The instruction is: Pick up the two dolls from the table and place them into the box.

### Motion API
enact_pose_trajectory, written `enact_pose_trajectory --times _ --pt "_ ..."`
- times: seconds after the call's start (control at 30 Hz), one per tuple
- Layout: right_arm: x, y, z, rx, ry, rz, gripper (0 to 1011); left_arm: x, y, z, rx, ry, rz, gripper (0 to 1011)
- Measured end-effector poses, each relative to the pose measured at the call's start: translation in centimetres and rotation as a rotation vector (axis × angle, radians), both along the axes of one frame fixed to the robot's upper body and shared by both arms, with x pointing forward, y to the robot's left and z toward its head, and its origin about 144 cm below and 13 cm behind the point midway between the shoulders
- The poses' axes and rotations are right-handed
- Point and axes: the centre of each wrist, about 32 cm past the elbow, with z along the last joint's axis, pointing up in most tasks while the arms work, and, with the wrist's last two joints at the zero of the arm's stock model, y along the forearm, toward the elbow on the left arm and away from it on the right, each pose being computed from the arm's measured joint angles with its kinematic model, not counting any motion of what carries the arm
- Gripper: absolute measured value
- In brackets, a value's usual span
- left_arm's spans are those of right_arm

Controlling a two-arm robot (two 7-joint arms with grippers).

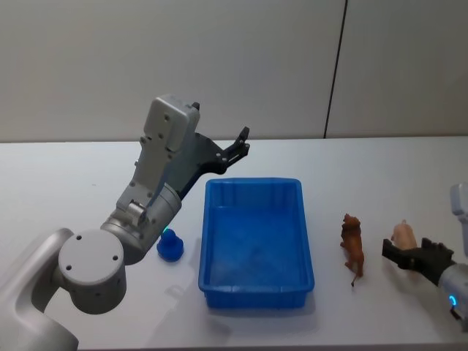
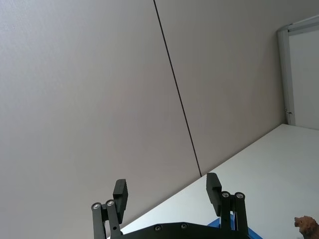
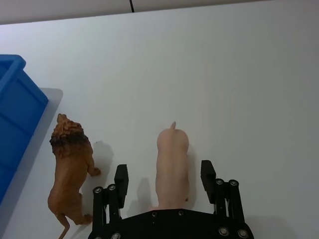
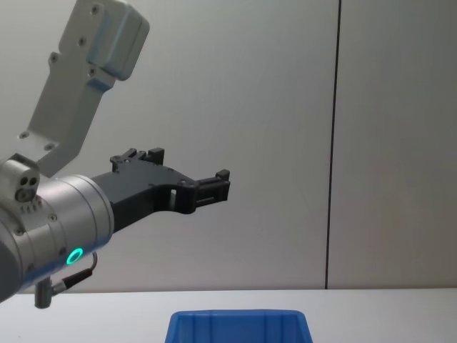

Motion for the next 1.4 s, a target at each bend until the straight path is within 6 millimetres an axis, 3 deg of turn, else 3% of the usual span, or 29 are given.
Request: enact_pose_trajectory --times 0.23,0.4,0.6,1.4 --pt "0.4 0.3 -0.7 0.015 0.025 -0.004 755 0.0 0.0 0.0 0.000 0.000 0.000 1001" --pt "0.7 0.5 -1.0 0.024 0.038 -0.006 550 0.0 0.0 0.0 0.000 0.000 0.000 1001" --pt "0.8 0.8 -1.1 0.031 0.015 0.002 384 0.0 0.0 0.0 0.000 0.000 0.000 1001" --pt "0.4 2.0 1.8 0.052 -0.259 0.161 374 0.0 0.0 0.0 0.000 0.000 0.000 1001"
